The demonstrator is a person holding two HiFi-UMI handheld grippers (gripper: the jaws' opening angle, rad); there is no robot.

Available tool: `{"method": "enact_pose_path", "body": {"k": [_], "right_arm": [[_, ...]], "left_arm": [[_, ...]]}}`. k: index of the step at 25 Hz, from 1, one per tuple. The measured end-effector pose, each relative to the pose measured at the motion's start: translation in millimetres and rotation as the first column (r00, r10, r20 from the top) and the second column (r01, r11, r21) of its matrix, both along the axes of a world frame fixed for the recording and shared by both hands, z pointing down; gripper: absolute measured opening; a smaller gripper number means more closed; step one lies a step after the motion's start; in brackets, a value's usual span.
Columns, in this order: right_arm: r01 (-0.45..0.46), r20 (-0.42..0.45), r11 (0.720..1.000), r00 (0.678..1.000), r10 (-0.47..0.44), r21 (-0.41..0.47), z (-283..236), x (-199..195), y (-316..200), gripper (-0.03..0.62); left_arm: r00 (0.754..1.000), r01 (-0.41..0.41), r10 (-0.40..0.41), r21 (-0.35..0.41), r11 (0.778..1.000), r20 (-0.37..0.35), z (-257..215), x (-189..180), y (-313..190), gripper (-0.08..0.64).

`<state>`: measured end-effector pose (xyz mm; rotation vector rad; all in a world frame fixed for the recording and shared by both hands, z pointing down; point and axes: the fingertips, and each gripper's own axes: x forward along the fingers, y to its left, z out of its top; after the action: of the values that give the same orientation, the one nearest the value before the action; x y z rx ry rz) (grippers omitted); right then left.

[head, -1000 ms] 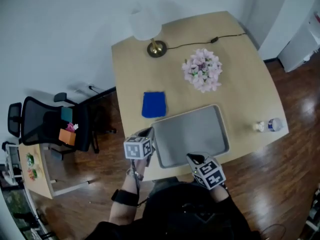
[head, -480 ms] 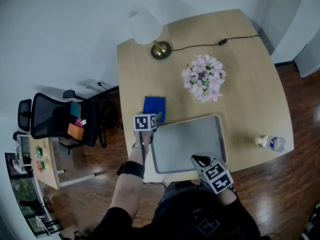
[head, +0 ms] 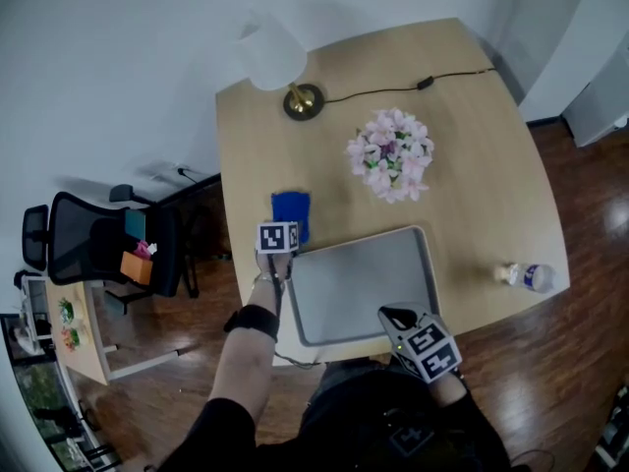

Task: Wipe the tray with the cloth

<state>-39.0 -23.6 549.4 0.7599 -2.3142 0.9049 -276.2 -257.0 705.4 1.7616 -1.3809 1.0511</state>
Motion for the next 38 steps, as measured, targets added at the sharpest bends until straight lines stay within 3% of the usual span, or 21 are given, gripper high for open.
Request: {"method": "enact_pose_path", "body": {"k": [3,7,11,17,21,24,28,38], "right_arm": [[-0.007,-0.01,1.0,1.0,0.007,0.002,-1,-2,4,-0.002],[-0.002,-0.03,1.0,1.0,0.002,0.018,-7,-11,10,-0.002],[0.005,-0.02,0.999,1.0,-0.004,0.046,-18,-27,10,-0.002],[0.027,0.001,0.997,1.0,-0.027,0.074,-29,-51,14,-0.002],[0.044,-0.005,0.995,0.999,-0.043,0.086,-28,-61,13,-0.002],[0.055,-0.01,0.994,0.998,-0.055,0.094,-29,-67,11,-0.002],[0.067,-0.006,0.994,0.998,-0.067,0.083,-30,-78,16,-0.002],[0.028,-0.043,0.999,0.999,-0.026,0.038,-23,-60,22,-0.002]], "left_arm": [[0.998,0.008,-0.007,-0.016,1.0,0.068,2,-21,2,0.133],[0.998,-0.023,0.023,0.005,1.0,-0.064,-9,-7,2,0.092],[0.992,-0.014,0.029,0.121,0.993,-0.119,-65,-10,24,0.089],[0.979,0.014,0.025,0.191,0.981,-0.2,-130,-9,135,0.089],[0.966,0.068,-0.029,0.142,0.988,-0.257,-116,-6,221,0.089],[0.961,0.105,-0.076,0.097,0.99,-0.264,-95,-11,249,0.089],[0.963,0.108,-0.081,0.091,0.99,-0.257,-87,-16,238,0.089],[0.978,0.094,-0.082,0.052,0.994,-0.192,-44,-21,132,0.089]]}}
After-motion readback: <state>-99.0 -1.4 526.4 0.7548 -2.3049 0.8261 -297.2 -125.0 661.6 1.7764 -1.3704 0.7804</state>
